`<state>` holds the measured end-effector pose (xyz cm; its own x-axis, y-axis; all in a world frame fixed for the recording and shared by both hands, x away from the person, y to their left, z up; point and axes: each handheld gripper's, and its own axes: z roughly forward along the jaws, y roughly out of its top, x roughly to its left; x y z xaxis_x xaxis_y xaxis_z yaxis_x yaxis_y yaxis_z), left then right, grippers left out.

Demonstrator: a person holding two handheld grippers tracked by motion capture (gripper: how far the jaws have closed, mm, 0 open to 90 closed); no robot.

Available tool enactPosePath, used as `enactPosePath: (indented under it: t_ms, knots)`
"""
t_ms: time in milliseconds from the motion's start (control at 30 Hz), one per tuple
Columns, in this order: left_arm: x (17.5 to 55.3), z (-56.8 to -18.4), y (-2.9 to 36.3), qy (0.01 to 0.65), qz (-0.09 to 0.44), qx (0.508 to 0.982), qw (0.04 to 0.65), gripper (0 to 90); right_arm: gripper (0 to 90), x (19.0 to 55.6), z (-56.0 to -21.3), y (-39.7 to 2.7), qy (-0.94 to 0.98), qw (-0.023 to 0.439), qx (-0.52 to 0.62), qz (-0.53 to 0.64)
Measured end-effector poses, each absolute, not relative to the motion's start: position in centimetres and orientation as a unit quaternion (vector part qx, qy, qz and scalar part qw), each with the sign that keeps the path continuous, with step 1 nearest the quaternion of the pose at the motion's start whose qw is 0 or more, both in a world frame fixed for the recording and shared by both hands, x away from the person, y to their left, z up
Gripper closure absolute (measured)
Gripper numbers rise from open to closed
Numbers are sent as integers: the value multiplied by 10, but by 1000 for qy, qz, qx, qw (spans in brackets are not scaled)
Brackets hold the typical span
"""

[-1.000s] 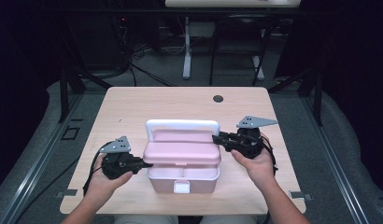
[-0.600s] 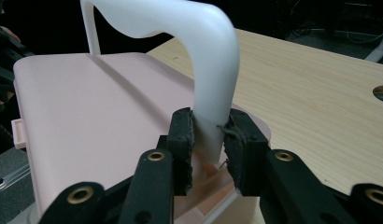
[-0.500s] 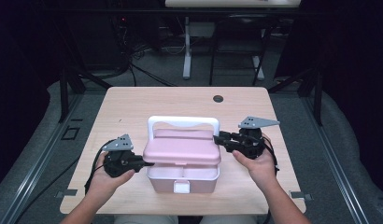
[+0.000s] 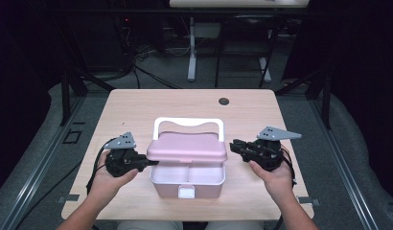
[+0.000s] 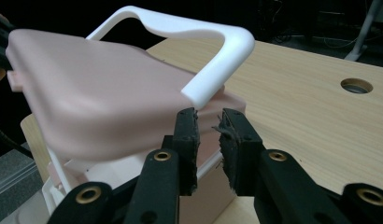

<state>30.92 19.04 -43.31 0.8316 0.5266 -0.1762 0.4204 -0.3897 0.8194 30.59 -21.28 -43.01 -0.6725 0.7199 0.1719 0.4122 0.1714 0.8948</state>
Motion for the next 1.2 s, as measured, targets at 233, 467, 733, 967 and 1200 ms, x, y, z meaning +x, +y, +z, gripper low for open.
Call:
enactPosePath:
  t_ms: [233, 467, 733, 967, 1200]
  knots:
    - [314, -426, 190, 285, 61, 832, 471, 893, 809, 297, -442, -211, 762, 152, 370, 510]
    - [319, -418, 189, 288, 64, 831, 472, 892, 818, 293, -452, -202, 769, 145, 363, 505]
    - [327, -411, 189, 289, 67, 828, 476, 893, 829, 288, -462, -193, 778, 145, 350, 502]
    - [334, -404, 188, 294, 70, 822, 482, 892, 848, 284, -468, -182, 786, 141, 335, 499]
    - [342, -399, 188, 298, 68, 818, 487, 893, 878, 280, -471, -177, 791, 136, 325, 500]
